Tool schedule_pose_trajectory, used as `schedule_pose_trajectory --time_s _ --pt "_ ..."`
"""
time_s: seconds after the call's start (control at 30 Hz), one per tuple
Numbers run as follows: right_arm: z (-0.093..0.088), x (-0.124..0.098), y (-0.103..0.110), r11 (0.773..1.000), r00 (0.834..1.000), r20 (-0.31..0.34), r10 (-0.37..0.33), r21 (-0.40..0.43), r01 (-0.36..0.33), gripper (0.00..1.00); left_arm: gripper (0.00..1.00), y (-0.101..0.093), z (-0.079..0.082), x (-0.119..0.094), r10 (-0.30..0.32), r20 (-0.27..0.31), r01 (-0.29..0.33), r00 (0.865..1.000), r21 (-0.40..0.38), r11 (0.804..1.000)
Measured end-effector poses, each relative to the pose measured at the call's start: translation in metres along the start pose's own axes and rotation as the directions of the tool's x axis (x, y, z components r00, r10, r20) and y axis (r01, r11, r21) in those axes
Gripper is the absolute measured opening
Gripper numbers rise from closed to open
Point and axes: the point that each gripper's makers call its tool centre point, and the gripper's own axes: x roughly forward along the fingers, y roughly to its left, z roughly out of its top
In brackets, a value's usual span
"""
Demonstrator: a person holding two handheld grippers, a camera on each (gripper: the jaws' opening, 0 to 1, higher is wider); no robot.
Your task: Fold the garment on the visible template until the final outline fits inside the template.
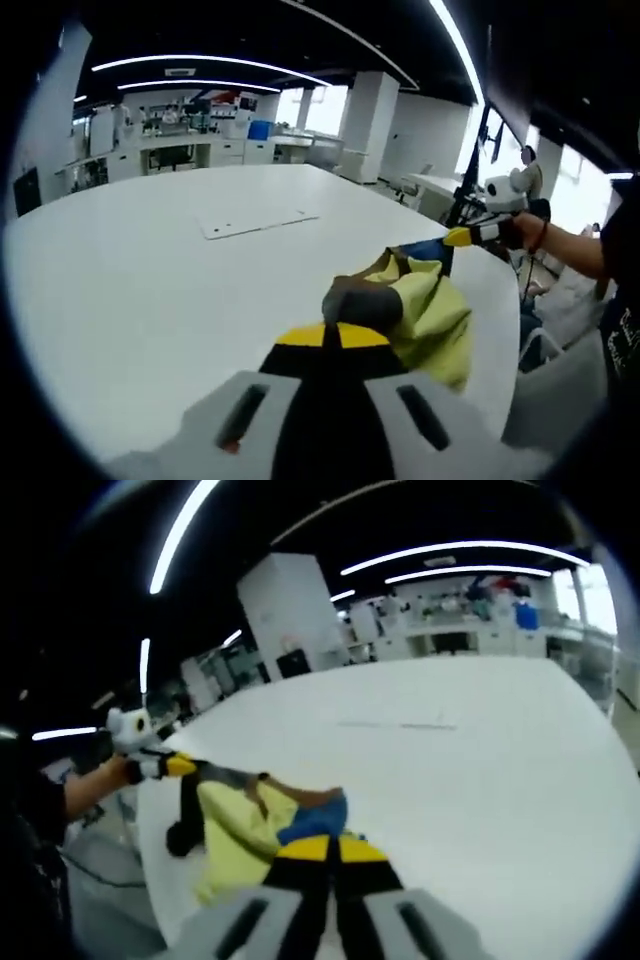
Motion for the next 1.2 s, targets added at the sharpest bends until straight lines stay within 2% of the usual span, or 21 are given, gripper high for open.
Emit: schedule_pose_trajectory --time_s 0.27,0.43,0.5,0.63,0.83,0.9,1.0,1.13,1.2 --pt "0.038 0.014 -0.005 1.0 0.998 0.061 -0.004 -0.029 0.005 0.0 0.0 0.032 0.029 0.011 0.065 0.024 -0.066 0.998 0.048 0.997" --pt "0.054 0.029 -0.024 0.994 0.992 0.081 -0.094 -0.04 0.097 0.0 0.0 0.054 0.042 0.024 0.111 0.063 -0.111 0.992 0.005 0.994" --pt "0.058 0.038 -0.033 0.989 0.987 0.083 -0.136 -0.049 0.14 0.0 0.0 0.059 0.042 0.029 0.124 0.064 -0.125 0.99 0.001 0.992" --pt "0.062 0.052 -0.048 0.976 0.974 0.086 -0.208 -0.048 0.213 0.0 0.0 0.083 0.042 0.046 0.168 0.07 -0.166 0.983 -0.045 0.985" --pt "0.065 0.075 -0.073 0.961 0.957 0.092 -0.276 0.005 0.277 0.0 0.0 0.108 0.036 0.068 0.217 0.068 -0.209 0.974 -0.108 0.972" --pt "0.067 0.084 -0.083 0.954 0.95 0.094 -0.298 -0.002 0.299 0.0 0.0 0.116 0.034 0.075 0.234 0.067 -0.225 0.97 -0.118 0.967" --pt "0.063 0.094 -0.095 0.941 0.937 0.085 -0.338 0.018 0.338 0.0 0.0 0.129 0.028 0.085 0.26 0.056 -0.251 0.964 -0.131 0.959" --pt "0.055 0.116 -0.111 0.93 0.927 0.067 -0.368 0.035 0.366 0.0 0.0 0.137 0.022 0.101 0.274 0.041 -0.266 0.961 -0.143 0.953" --pt "0.049 0.123 -0.114 0.925 0.924 0.056 -0.379 0.047 0.376 0.0 0.0 0.147 0.016 0.107 0.286 0.024 -0.278 0.958 -0.167 0.946"
